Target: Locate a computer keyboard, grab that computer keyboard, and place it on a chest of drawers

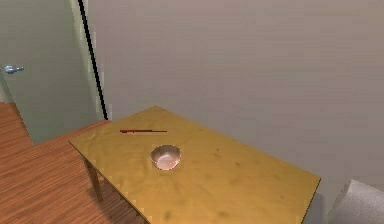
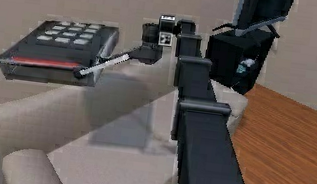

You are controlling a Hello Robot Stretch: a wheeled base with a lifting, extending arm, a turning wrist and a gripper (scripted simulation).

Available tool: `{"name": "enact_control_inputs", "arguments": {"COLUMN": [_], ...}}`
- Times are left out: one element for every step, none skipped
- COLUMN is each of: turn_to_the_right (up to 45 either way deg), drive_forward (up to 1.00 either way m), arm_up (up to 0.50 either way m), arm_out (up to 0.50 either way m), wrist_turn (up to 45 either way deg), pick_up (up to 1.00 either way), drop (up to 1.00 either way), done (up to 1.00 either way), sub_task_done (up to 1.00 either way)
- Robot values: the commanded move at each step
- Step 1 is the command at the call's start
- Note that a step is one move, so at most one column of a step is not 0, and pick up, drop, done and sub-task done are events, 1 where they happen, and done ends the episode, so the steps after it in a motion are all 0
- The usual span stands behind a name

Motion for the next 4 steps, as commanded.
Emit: {"name": "enact_control_inputs", "arguments": {"turn_to_the_right": [0.0,0.0,0.0,-45.0], "drive_forward": [0.0,0.0,0.0,0.0], "arm_up": [0.0,0.0,0.0,0.0], "arm_out": [0.0,0.0,-0.38,0.0], "wrist_turn": [-45.0,-15.0,0.0,0.0], "pick_up": [0.0,0.0,0.0,0.0], "drop": [0.0,0.0,0.0,0.0], "done": [0.0,0.0,0.0,0.0], "sub_task_done": [0.0,0.0,0.0,0.0]}}
